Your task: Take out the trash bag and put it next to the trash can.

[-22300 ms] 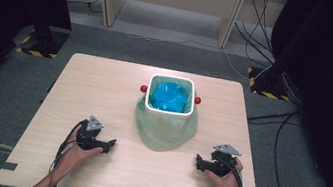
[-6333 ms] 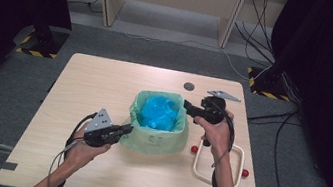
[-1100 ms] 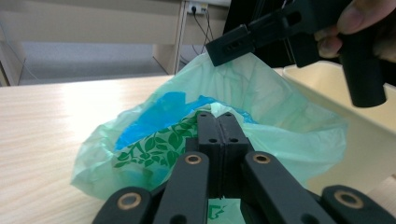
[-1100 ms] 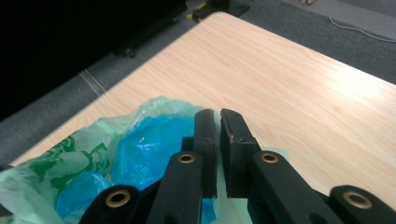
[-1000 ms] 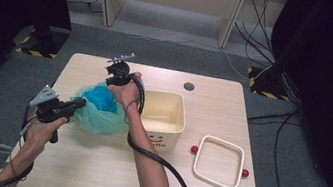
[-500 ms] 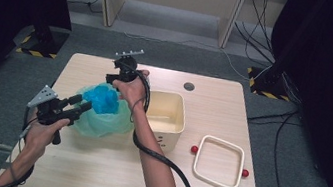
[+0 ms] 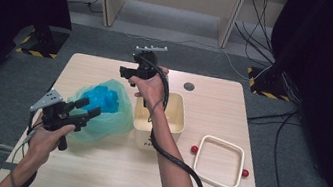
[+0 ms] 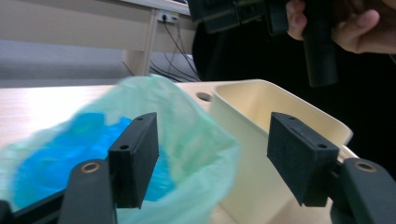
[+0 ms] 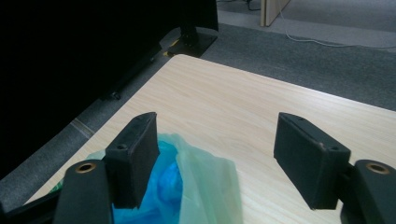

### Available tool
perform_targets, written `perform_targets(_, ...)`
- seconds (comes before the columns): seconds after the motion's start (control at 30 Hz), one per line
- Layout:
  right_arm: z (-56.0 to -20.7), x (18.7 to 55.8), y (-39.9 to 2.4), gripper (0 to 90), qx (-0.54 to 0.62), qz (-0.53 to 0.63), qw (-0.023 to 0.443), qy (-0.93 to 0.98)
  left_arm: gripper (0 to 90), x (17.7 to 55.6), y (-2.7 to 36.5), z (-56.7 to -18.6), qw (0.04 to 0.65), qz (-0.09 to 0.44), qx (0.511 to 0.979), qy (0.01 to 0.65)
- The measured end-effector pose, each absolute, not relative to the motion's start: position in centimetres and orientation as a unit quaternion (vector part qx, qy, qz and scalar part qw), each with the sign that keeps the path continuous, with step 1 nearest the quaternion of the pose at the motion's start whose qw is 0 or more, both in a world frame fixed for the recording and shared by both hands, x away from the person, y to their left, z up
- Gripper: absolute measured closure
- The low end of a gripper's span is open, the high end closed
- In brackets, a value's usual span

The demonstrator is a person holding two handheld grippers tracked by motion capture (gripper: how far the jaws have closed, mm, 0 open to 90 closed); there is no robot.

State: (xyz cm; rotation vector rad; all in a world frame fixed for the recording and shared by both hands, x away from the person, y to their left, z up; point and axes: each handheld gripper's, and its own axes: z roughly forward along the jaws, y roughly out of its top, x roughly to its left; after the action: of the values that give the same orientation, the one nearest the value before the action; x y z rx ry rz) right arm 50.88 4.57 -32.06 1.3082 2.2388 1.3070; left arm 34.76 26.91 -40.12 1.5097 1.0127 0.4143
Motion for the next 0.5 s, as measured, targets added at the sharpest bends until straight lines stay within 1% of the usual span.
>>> perform_targets(0.17,-31.9,50.3,2.0,24.8,0.456,0.450,0.126,0.757,28.4,33.9,24.5,-40.9,0.591,0.153,0.676,0.413)
perform_targets(0.27,-31.9,50.0,0.5,23.1,0.458,0.452,0.131,0.754,25.6,33.6,23.4,-41.6,0.582,0.148,0.691,0.403)
perform_targets(0.4,-31.9,49.4,-2.1,21.2,0.468,0.460,0.132,0.743,25.5,33.3,22.1,-43.0,0.571,0.144,0.706,0.393)
perform_targets(0.5,-32.0,48.9,-4.1,20.0,0.471,0.467,0.137,0.736,23.8,33.3,21.5,-43.9,0.568,0.138,0.710,0.392)
